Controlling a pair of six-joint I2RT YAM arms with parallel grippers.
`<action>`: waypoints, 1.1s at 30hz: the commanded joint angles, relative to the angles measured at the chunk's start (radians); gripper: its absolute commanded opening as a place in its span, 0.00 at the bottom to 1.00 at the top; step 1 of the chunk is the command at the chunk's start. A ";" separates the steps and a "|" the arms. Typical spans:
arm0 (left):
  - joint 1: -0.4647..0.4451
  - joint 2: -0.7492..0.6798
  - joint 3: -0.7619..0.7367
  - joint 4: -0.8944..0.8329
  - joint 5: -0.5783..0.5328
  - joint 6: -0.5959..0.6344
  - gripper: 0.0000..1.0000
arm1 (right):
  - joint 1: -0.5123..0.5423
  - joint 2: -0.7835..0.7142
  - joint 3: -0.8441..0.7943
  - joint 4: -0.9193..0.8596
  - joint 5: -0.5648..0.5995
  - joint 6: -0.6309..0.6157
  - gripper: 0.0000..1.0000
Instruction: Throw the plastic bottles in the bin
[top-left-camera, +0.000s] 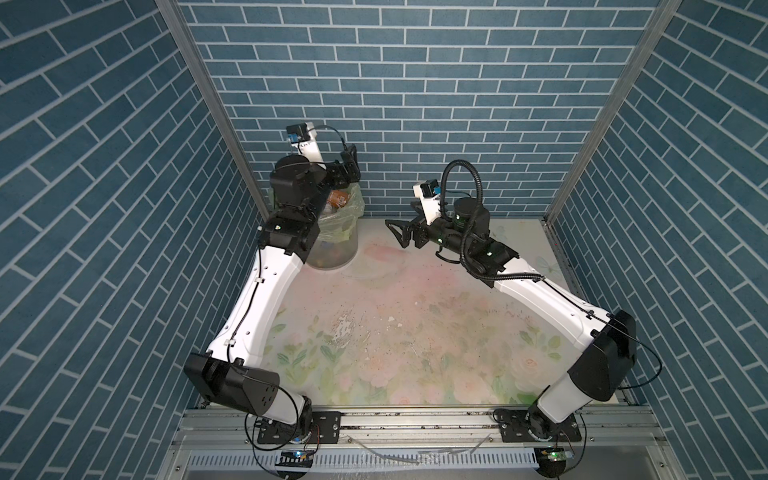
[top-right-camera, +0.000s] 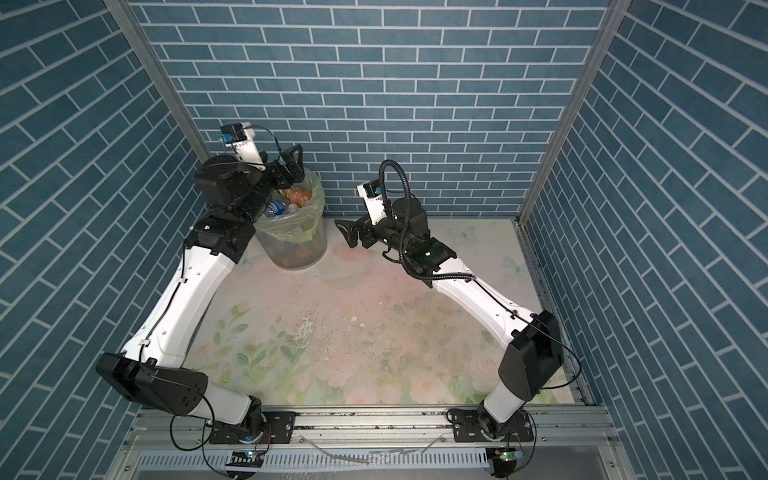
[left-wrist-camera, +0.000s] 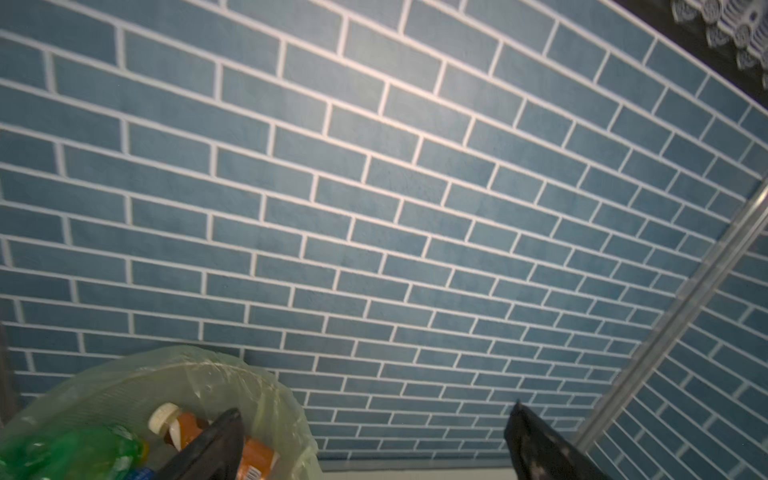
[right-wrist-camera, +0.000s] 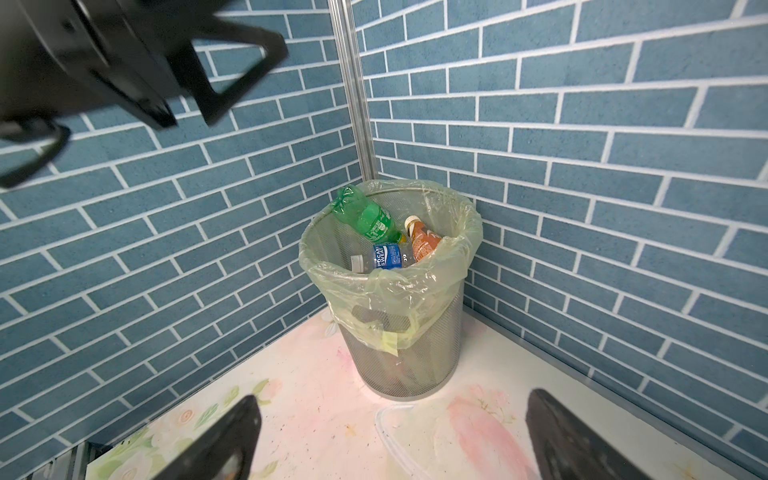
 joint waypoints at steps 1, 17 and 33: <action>-0.090 -0.015 -0.060 0.022 0.047 0.135 0.99 | -0.034 -0.065 -0.047 -0.004 0.075 0.045 0.99; -0.116 -0.162 -0.671 0.170 -0.044 0.309 0.99 | -0.324 -0.252 -0.352 -0.189 0.502 0.064 0.99; -0.011 -0.057 -0.972 0.384 -0.611 0.316 0.99 | -0.546 -0.238 -0.728 0.004 0.839 0.097 0.99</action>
